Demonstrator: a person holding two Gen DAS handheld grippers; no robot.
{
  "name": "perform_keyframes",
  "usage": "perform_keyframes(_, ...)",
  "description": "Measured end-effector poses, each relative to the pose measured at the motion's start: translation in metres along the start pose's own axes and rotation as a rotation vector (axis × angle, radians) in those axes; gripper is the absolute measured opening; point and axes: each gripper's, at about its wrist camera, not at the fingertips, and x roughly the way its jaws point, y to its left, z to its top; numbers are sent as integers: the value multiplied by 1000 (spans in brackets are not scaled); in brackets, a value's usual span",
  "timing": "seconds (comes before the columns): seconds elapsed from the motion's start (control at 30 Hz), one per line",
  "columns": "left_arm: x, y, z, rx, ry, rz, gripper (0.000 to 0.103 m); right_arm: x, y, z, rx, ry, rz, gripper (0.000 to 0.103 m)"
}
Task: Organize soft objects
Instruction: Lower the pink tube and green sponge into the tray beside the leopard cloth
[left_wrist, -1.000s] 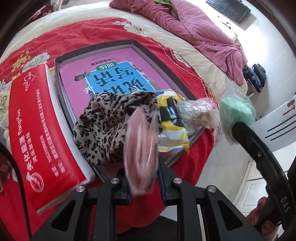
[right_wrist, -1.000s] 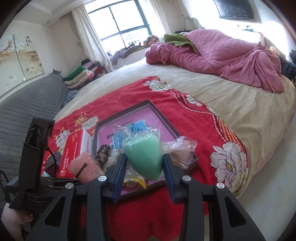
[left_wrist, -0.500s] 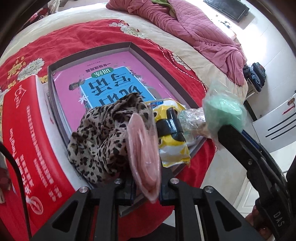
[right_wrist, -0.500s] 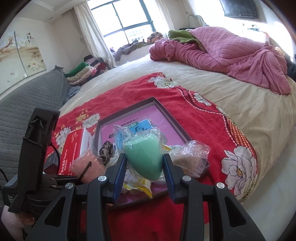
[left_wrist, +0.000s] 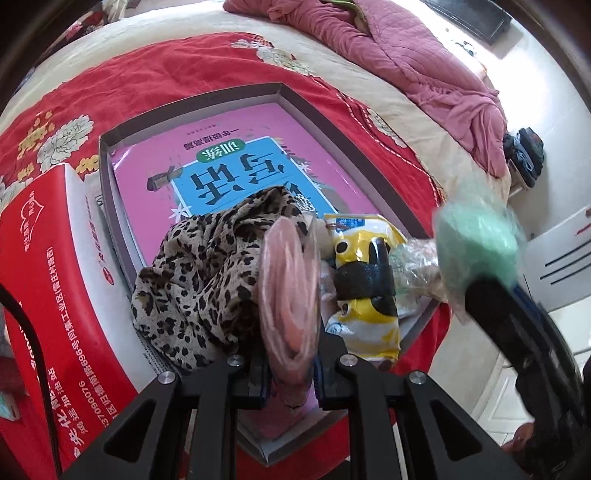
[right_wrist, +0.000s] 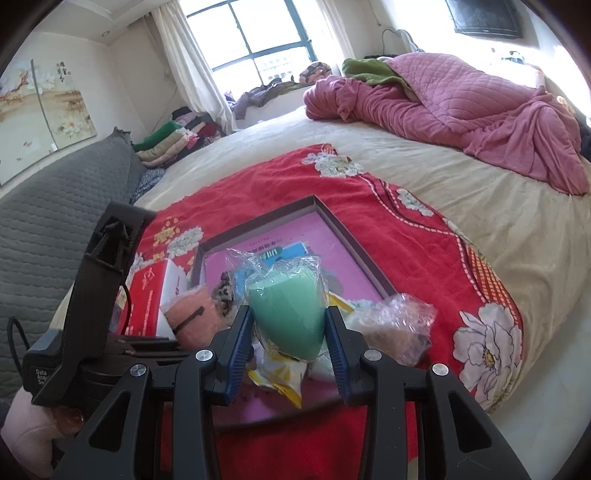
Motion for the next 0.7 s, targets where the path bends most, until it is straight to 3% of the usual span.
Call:
perform_keyframes(0.23, -6, -1, -8, -4, 2, -66, 17, 13, 4, 7, 14, 22, 50, 41)
perform_keyframes(0.7, -7, -7, -12, 30, -1, -28, 17, 38, 1, 14, 19, 134, 85, 41)
